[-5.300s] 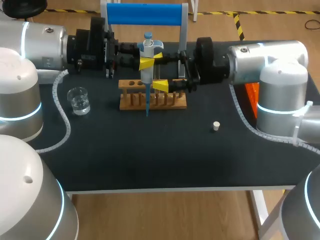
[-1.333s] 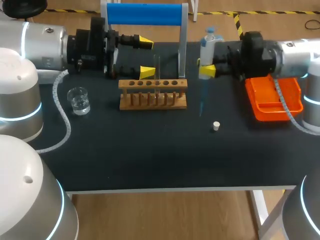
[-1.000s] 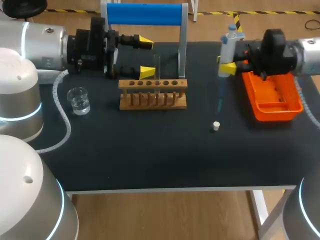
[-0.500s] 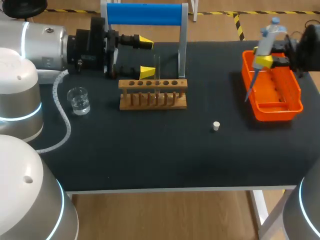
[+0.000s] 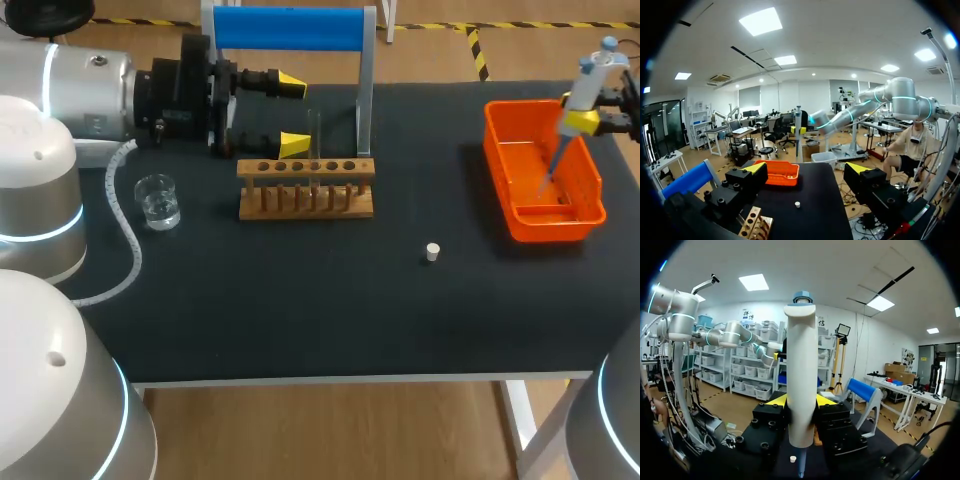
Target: Invert the test tube, pick up the pipette, mount the tip to pipette, aspirate from beaker and dispense into the tube, eject the tip, return the pipette, and cap with the stopper.
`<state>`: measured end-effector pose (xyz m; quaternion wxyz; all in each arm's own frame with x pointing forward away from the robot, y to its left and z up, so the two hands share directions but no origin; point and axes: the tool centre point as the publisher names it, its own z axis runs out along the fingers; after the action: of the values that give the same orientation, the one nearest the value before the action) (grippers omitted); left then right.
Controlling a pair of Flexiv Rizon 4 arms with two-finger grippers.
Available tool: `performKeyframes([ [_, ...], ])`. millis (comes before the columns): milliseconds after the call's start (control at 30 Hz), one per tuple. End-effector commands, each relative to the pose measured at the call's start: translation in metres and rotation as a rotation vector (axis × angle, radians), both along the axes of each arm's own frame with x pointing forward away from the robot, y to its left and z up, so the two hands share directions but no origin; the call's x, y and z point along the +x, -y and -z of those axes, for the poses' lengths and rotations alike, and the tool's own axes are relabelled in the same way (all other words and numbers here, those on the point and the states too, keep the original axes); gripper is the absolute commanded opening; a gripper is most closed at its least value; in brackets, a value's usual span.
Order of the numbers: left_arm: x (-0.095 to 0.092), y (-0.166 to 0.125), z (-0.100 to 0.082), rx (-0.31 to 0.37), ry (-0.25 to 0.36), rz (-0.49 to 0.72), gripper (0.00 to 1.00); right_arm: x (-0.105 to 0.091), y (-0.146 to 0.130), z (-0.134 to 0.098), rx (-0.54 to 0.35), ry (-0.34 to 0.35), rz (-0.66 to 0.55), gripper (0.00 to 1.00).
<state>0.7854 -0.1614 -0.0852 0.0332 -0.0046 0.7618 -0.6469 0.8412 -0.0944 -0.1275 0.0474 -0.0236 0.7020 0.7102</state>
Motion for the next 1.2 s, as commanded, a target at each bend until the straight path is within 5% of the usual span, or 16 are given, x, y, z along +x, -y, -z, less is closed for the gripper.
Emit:
performKeyframes([
  [33, 0.001, 0.0, 0.001, -0.003, 0.001, 0.002, 1.0, 0.016, 0.018, 0.008, 0.031, 0.003, -0.039, 0.0],
  [633, 0.001, 0.0, 0.001, -0.003, 0.001, 0.002, 1.0, 0.057, 0.061, 0.024, 0.027, -0.008, -0.071, 0.0],
  [1200, 0.001, 0.0, 0.001, -0.003, 0.001, 0.002, 1.0, 0.067, 0.074, 0.024, 0.014, -0.02, -0.095, 0.0],
])
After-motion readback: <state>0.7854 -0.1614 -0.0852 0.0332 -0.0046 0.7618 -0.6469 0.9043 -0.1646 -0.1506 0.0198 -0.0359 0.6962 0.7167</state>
